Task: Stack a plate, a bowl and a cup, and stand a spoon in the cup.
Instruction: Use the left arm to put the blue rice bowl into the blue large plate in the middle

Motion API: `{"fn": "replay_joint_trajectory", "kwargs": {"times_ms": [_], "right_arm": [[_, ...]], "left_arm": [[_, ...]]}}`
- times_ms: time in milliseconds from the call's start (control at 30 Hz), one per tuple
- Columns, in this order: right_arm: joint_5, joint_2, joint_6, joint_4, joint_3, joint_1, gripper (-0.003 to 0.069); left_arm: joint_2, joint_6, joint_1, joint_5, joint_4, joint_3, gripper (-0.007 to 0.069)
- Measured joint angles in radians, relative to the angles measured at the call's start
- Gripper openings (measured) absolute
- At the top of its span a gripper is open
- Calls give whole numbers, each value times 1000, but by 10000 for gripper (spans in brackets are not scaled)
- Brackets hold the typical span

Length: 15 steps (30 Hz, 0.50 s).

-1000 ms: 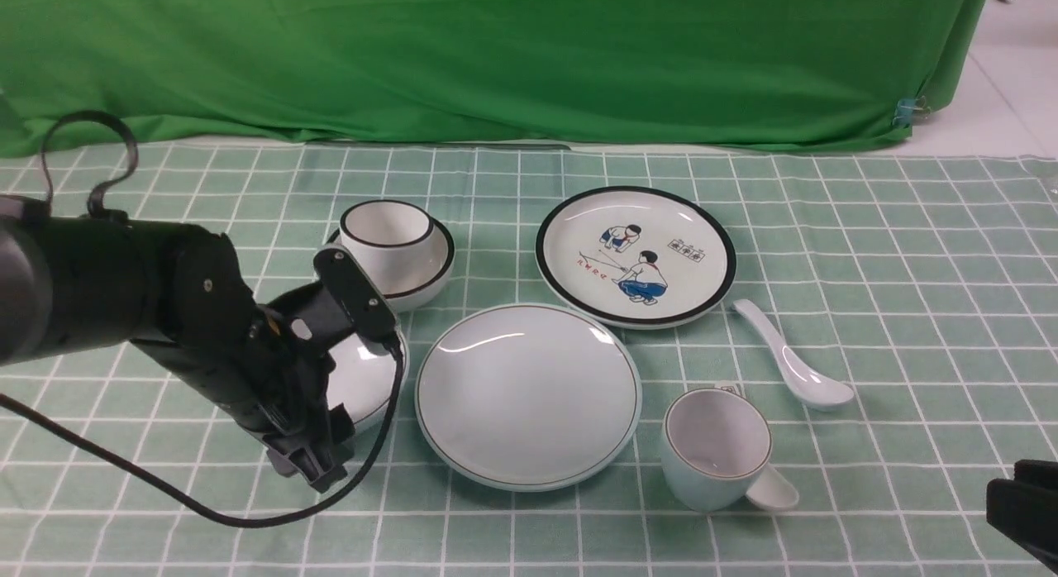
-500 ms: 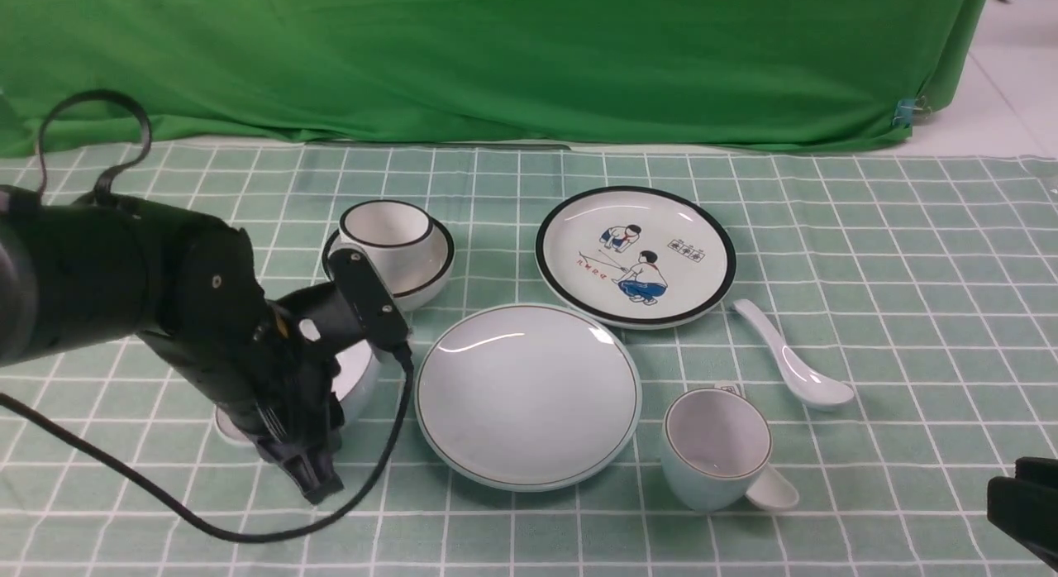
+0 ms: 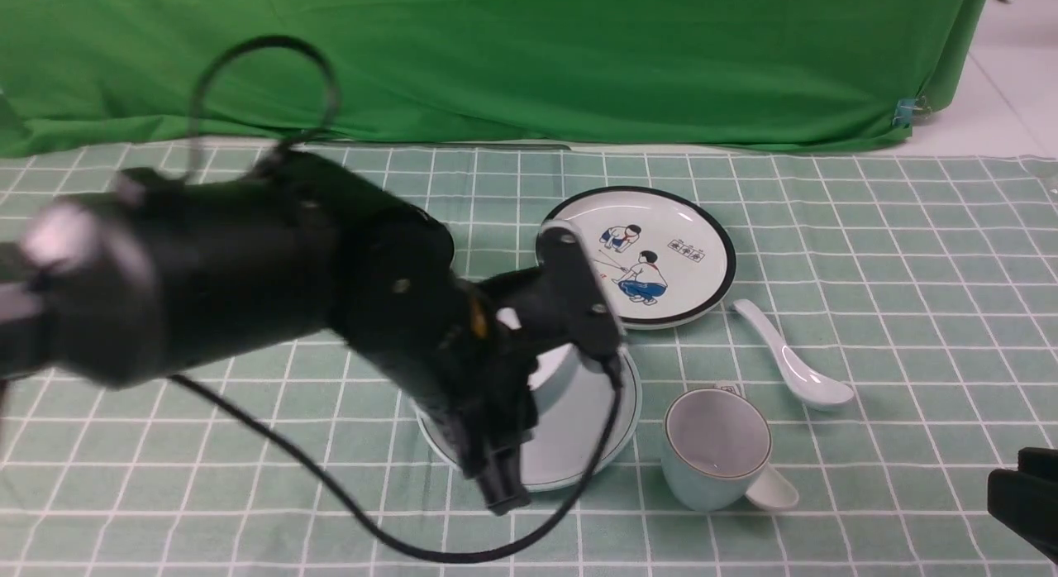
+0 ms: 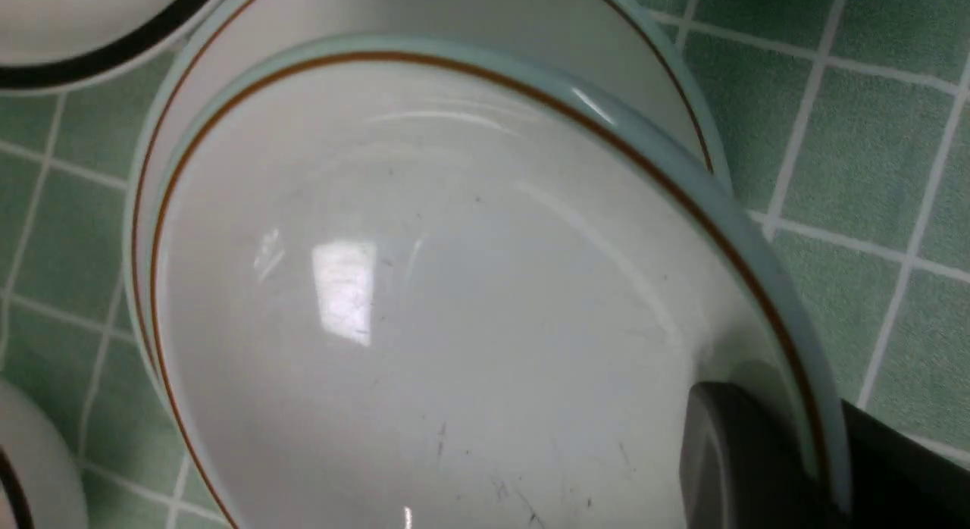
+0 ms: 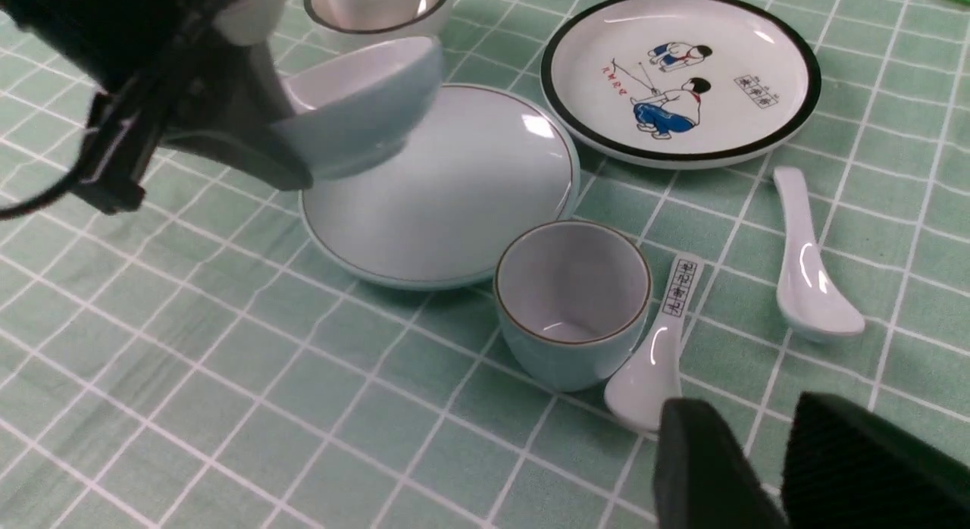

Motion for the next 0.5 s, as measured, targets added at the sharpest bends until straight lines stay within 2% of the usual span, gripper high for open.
{"fn": "replay_joint_trajectory", "kwargs": {"times_ms": [200, 500], "right_arm": [[14, 0, 0, 0, 0, 0, 215], [28, 0, 1, 0, 0, 0, 216]], "left_arm": [[138, 2, -9, 18, 54, -107, 34], [188, 19, -9, 42, 77, -126, 34]]}}
